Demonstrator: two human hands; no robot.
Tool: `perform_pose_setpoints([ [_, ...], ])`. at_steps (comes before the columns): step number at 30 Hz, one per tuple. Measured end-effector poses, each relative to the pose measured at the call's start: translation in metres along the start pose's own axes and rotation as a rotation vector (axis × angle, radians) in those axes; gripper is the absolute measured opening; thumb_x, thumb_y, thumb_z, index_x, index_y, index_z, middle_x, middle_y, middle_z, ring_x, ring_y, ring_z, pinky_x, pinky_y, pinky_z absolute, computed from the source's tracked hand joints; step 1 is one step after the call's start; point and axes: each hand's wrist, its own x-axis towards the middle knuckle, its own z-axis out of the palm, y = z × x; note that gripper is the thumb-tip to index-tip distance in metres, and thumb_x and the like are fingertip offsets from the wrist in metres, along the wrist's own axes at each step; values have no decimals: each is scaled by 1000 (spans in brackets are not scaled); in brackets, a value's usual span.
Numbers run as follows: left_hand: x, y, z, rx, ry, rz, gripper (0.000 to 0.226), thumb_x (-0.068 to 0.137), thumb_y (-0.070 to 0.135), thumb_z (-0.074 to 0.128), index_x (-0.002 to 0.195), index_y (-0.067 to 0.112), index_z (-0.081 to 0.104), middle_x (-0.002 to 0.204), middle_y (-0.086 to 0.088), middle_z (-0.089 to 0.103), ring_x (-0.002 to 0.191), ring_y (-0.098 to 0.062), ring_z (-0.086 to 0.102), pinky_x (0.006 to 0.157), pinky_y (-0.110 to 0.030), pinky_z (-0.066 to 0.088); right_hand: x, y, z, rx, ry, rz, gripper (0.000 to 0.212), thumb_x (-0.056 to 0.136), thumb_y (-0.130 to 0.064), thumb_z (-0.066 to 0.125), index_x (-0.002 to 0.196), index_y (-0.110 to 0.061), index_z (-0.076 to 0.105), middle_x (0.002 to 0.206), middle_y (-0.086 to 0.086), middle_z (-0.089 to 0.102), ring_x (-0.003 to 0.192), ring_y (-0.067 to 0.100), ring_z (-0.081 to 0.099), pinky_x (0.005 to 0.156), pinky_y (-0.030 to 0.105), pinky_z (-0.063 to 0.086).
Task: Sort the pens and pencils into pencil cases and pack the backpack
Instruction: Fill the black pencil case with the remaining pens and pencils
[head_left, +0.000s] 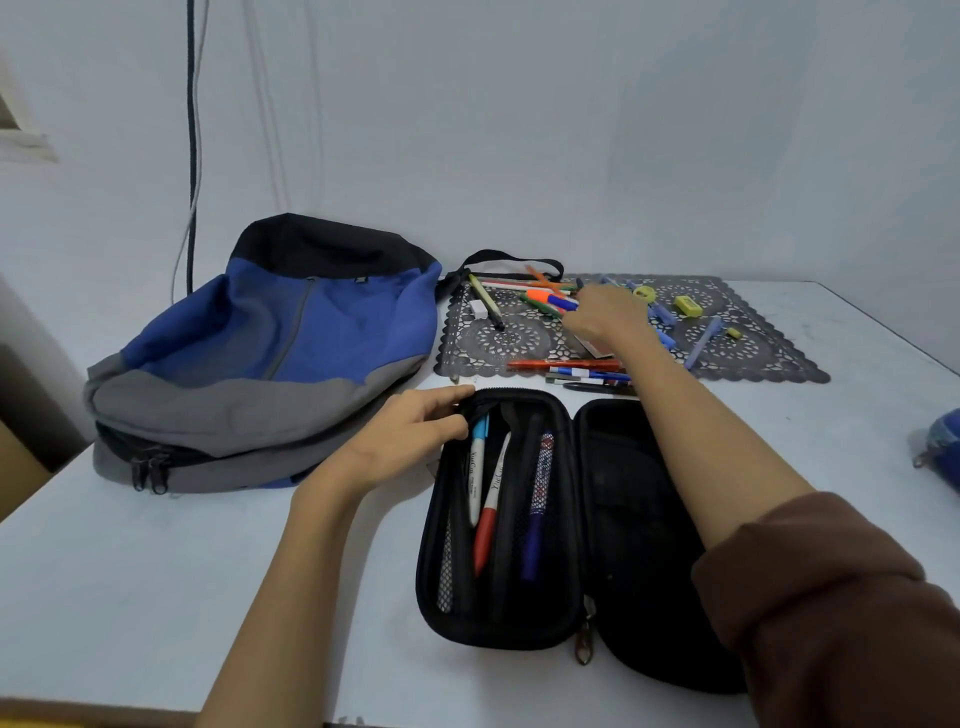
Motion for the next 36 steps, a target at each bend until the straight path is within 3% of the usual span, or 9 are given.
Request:
perform_pose_setpoints([
  [5, 0, 1, 0, -5, -5, 2, 62, 76, 22, 61, 137, 15, 54, 120, 12, 61, 98, 20, 51, 80, 4, 35, 9, 10, -2, 40, 96, 53, 19, 91, -32, 48, 87, -13, 51, 84, 8, 57, 76, 27, 51, 70, 32, 40],
  [7, 1, 1, 0, -6, -6, 3, 63, 75, 23, 61, 137, 15, 54, 119, 12, 61, 97, 20, 51, 80, 4, 35, 11, 7, 0, 53, 111, 33, 18, 93, -29, 48, 94, -13, 55, 88, 10, 60, 76, 28, 52, 68, 31, 37],
  [12, 0, 2, -1, -3, -12, -1, 69, 69, 27, 57, 137, 16, 53, 119, 12, 61, 99, 18, 52, 80, 4, 35, 15, -6, 10, 42, 82, -54, 29, 95, -14, 48, 123, -6, 52, 117, 18, 61, 104, 35, 58, 71, 35, 39],
  [16, 1, 1, 0, -5, -17, -4, 67, 72, 25, 58, 138, 17, 52, 116, 11, 62, 98, 16, 53, 80, 4, 35, 11, -13, 21, -95, 29, -5, 25, 99, -19, 49, 118, -6, 57, 113, 14, 64, 101, 30, 62, 72, 34, 40],
  [20, 2, 1, 0, 2, -15, -3, 66, 71, 25, 59, 137, 16, 54, 117, 7, 64, 101, 9, 55, 83, 3, 37, 8, -20, 24, -239, 103, 10, 17, 97, -14, 53, 109, -8, 64, 103, 8, 67, 94, 25, 64, 69, 31, 38],
  [25, 1, 2, -1, 10, -10, -4, 67, 70, 25, 59, 136, 16, 55, 120, 5, 64, 109, 1, 56, 85, 2, 37, 9, -29, 24, -252, 59, -35, 26, 99, -19, 51, 120, -5, 55, 117, 11, 60, 102, 27, 62, 77, 33, 43],
  [29, 1, 3, 0, 1, -14, 1, 67, 71, 24, 58, 137, 15, 53, 120, 11, 61, 101, 15, 53, 82, 4, 35, 13, -21, 23, -51, 136, 24, 33, 99, -20, 50, 124, 0, 46, 115, 14, 63, 104, 32, 62, 74, 36, 42],
  [33, 1, 3, -1, 7, -11, -10, 71, 67, 27, 55, 137, 15, 53, 119, 11, 62, 99, 17, 53, 82, 3, 36, 27, -2, 11, 372, 194, 268, 30, 99, -15, 48, 125, 0, 46, 122, 20, 59, 111, 37, 58, 75, 36, 40],
  [36, 2, 2, -1, 2, -14, -4, 66, 72, 24, 59, 137, 15, 53, 118, 10, 62, 96, 19, 53, 82, 3, 36, 33, 8, 8, 543, 230, 393, 33, 99, -11, 47, 130, 0, 43, 130, 21, 53, 118, 37, 52, 80, 37, 40],
])
